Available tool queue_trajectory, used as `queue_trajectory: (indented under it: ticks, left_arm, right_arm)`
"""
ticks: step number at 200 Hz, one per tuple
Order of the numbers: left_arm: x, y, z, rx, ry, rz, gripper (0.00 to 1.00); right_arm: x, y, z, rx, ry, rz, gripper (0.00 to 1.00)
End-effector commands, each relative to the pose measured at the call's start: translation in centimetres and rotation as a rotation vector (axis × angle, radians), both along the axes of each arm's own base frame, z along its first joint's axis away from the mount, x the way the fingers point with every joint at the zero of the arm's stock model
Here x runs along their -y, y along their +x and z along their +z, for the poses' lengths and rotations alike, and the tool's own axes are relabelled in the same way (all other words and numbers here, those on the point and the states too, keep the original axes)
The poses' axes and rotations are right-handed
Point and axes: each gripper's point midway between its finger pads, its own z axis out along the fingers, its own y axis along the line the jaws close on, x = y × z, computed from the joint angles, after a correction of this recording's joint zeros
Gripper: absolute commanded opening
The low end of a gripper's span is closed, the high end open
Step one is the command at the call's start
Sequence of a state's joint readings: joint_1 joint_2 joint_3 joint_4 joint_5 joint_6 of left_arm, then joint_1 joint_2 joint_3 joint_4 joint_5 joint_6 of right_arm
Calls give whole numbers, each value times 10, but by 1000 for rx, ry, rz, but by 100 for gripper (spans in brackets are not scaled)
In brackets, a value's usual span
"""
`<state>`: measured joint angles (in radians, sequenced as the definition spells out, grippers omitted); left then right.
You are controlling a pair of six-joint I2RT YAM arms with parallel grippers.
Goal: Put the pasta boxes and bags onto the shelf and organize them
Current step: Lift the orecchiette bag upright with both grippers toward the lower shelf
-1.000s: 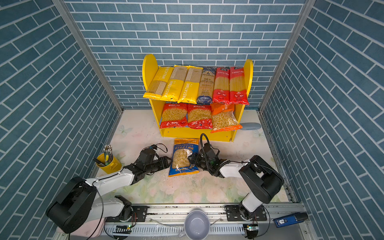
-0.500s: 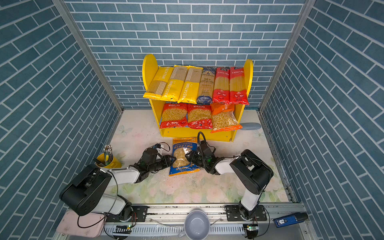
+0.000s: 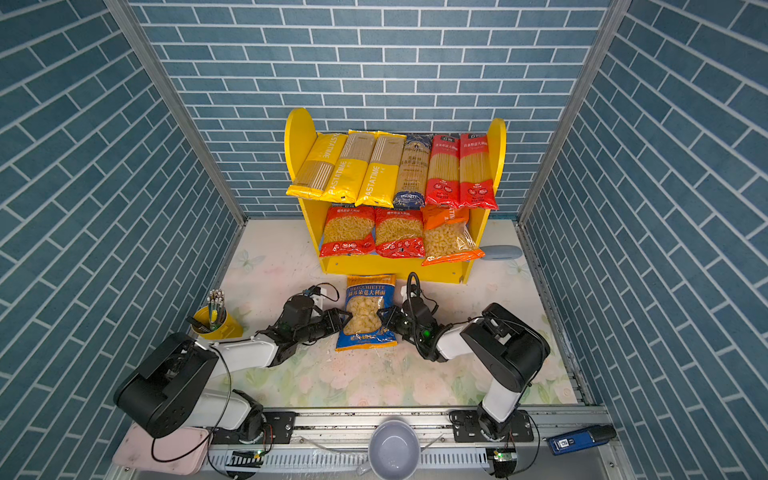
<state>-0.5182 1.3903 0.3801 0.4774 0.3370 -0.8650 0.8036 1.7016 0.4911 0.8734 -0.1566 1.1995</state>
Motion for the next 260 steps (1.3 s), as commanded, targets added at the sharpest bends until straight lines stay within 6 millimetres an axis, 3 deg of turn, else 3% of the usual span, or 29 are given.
queue_trajectory:
  ticks: [1,41,71,97,131,171,234,260]
  left_arm:
    - [0,2,15,22,-9,4,54]
    - [-12,4,21,24,-17,29,58]
    - [-11,5,33,43,-123,32,78]
    - [-11,6,37,51,-191,53,85]
    - [-6,7,47,85,-310,57,95]
    - [0,8,41,48,-384,61,100]
    - [2,14,41,61,-382,66,99]
    - [4,18,35,54,-390,70,98]
  right_arm:
    - [-8,10,34,65,158,-47,15]
    - [-4,10,34,61,149,-62,11]
    - [-2,9,38,61,138,-66,7]
    - [0,9,40,54,124,-71,4]
    - [0,8,60,74,172,-79,0]
    - [5,14,86,109,252,-130,0]
    - [13,26,118,175,423,-217,0]
    - [14,34,119,202,462,-254,0]
